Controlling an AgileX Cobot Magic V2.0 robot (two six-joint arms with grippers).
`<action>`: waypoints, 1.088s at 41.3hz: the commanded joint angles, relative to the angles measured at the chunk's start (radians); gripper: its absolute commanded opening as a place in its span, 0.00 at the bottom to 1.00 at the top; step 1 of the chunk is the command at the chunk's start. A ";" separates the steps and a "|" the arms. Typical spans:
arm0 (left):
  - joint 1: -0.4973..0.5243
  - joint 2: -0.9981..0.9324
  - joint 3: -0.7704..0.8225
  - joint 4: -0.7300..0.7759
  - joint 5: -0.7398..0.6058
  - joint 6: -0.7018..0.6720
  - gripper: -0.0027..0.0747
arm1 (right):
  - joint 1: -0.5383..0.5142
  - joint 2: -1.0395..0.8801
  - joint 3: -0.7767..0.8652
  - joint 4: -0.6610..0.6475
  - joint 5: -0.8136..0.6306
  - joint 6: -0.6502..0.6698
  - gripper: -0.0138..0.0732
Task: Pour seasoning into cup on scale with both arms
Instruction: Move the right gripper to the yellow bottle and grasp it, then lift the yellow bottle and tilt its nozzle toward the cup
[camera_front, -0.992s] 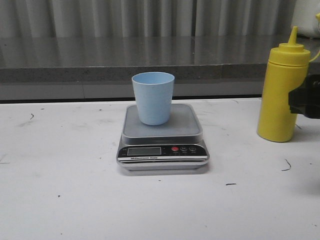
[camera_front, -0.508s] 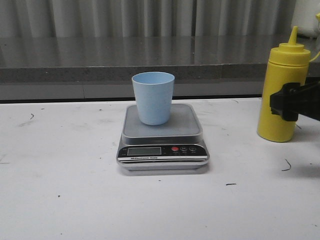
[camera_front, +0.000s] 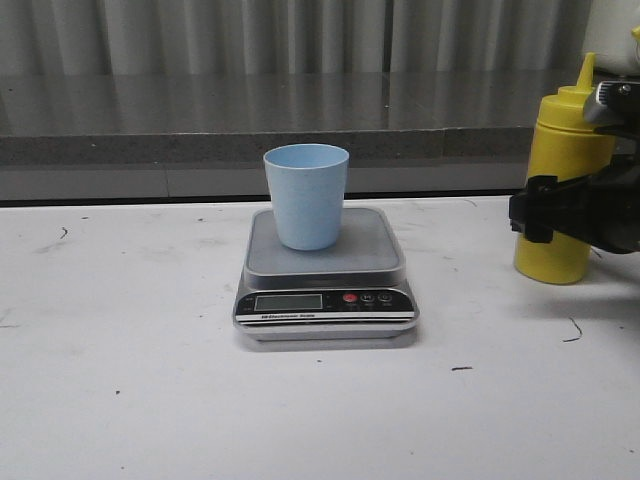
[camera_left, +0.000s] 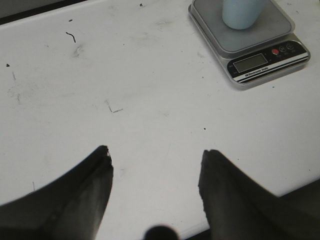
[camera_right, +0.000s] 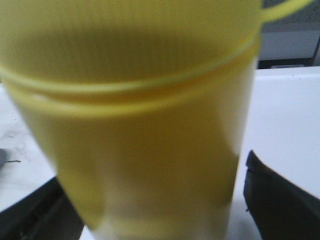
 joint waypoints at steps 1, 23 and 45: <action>0.002 0.002 -0.027 0.005 -0.065 -0.003 0.53 | -0.002 -0.017 -0.044 -0.009 -0.103 0.005 0.90; 0.002 0.002 -0.027 0.005 -0.065 -0.003 0.53 | -0.002 -0.021 -0.059 -0.009 -0.109 0.005 0.55; 0.002 0.002 -0.027 0.005 -0.065 -0.003 0.53 | 0.000 -0.380 -0.084 -0.293 0.411 -0.061 0.55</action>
